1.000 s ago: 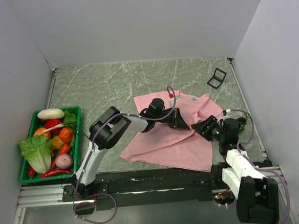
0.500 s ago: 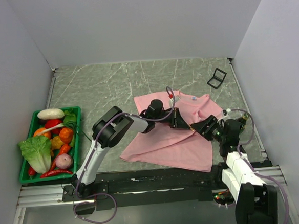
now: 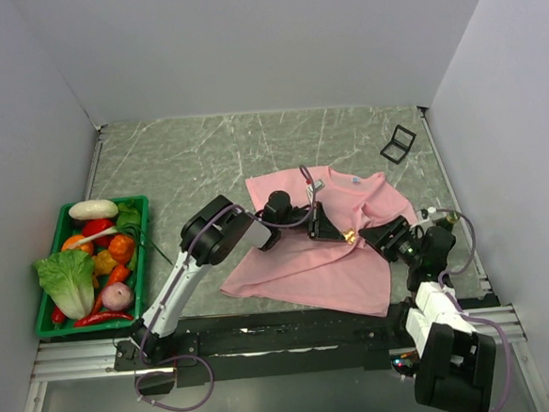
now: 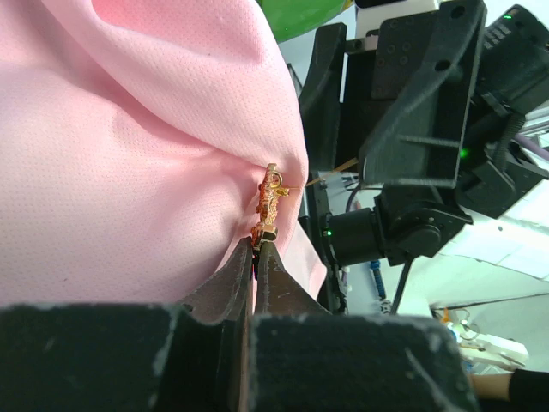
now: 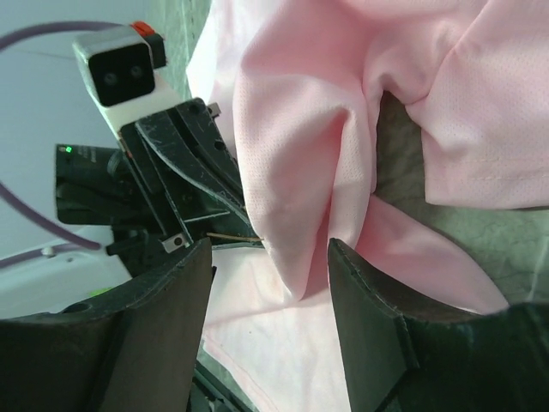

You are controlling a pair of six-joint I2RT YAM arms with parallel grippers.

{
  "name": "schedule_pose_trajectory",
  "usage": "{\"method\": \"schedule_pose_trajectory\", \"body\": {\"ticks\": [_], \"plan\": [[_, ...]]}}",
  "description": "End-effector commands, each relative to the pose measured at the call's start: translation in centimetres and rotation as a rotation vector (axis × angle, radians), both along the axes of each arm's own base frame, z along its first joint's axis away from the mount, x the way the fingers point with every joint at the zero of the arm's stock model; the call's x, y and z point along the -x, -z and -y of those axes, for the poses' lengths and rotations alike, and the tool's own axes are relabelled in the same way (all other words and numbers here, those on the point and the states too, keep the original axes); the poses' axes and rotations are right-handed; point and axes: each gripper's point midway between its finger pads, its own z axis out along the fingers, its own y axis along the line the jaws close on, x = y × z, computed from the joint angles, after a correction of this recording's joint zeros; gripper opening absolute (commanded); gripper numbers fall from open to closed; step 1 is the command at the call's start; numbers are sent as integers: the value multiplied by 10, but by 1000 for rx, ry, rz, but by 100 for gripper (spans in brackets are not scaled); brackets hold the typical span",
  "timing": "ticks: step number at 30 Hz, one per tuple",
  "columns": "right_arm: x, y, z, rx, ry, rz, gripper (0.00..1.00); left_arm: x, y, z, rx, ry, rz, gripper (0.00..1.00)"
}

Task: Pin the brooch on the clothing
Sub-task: Pin the brooch onto the flattened clothing.

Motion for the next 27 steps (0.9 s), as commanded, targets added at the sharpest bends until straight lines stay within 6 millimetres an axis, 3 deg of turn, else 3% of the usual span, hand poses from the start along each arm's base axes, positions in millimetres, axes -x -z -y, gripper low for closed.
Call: {"method": "schedule_pose_trajectory", "body": {"ticks": [1, 5, 14, 24, 27], "plan": [[2, 0, 4, 7, -4, 51, 63, 0, -23, -2, 109, 34, 65, 1], [-1, -9, 5, 1, -11, 87, 63, 0, -16, -4, 104, 30, 51, 1], [-2, -5, 18, -8, 70, 65, 64, 2, -18, -5, 124, 36, 59, 1], [2, 30, 37, 15, 197, -140, 58, 4, -13, -8, 136, 30, 49, 1], [1, 30, 41, 20, 222, -145, 57, 5, -11, -8, 142, 29, 38, 1]]}}
